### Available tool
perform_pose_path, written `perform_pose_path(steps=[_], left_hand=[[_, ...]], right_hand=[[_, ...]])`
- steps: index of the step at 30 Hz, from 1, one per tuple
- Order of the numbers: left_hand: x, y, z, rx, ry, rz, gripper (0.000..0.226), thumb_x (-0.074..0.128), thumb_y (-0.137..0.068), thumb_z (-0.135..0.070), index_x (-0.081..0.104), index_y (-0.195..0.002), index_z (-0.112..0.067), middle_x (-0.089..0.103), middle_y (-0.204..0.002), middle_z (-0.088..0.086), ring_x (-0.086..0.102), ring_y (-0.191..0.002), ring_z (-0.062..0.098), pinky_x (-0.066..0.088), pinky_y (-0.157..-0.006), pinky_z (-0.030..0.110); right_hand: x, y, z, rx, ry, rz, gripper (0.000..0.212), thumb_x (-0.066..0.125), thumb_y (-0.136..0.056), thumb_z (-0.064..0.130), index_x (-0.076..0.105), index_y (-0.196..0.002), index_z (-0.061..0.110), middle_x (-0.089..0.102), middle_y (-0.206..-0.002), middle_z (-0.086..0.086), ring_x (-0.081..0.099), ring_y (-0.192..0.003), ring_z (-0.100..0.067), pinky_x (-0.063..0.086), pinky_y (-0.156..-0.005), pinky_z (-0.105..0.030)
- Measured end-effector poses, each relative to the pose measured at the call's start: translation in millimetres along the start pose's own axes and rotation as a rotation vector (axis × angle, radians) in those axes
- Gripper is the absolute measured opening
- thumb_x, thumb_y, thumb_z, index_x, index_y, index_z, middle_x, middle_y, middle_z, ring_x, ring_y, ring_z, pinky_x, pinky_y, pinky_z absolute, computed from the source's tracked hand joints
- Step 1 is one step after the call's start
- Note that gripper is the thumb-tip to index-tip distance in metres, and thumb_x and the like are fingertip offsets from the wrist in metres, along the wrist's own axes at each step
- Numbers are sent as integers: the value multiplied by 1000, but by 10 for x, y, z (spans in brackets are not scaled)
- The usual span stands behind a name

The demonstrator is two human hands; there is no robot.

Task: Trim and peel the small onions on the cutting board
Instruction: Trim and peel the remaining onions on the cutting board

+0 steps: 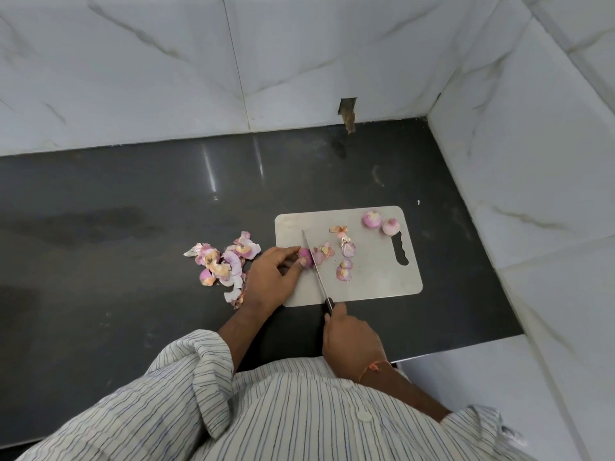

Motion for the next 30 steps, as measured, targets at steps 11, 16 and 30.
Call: perform_pose_path(steps=[11, 16, 30], left_hand=[[5, -21, -80, 17, -128, 103, 43, 62, -104, -16, 67, -144, -27, 66, -127, -7, 63, -113, 7, 50, -102, 19], [36, -18, -204, 2, -217, 156, 38, 60, -105, -28, 67, -143, -25, 61, -134, -7, 62, -116, 8, 53, -106, 33], [44, -11, -262, 68, -205, 195, 48, 81, -92, -42, 72, -136, -24, 60, -122, -15, 63, -103, 3, 54, -95, 21]], right_hand=[[126, 175, -367, 30, 73, 30, 20, 26, -114, 42, 35, -107, 25, 74, -96, -1, 74, -87, -24, 60, -79, -42], [124, 175, -416, 36, 64, -1, 20, 26, -114, 41, 35, -106, 25, 74, -96, -2, 75, -87, -25, 61, -81, -44], [86, 167, -427, 55, 66, -51, 21, 26, -114, 42, 38, -109, 24, 74, -97, -2, 74, -87, -25, 60, -78, -42]])
Point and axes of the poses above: each hand's wrist, its own y-axis away from the middle knuckle, its own x-axis out of the palm, z = x × y, the point moved 10 cm from there along -y, towards the middle knuckle
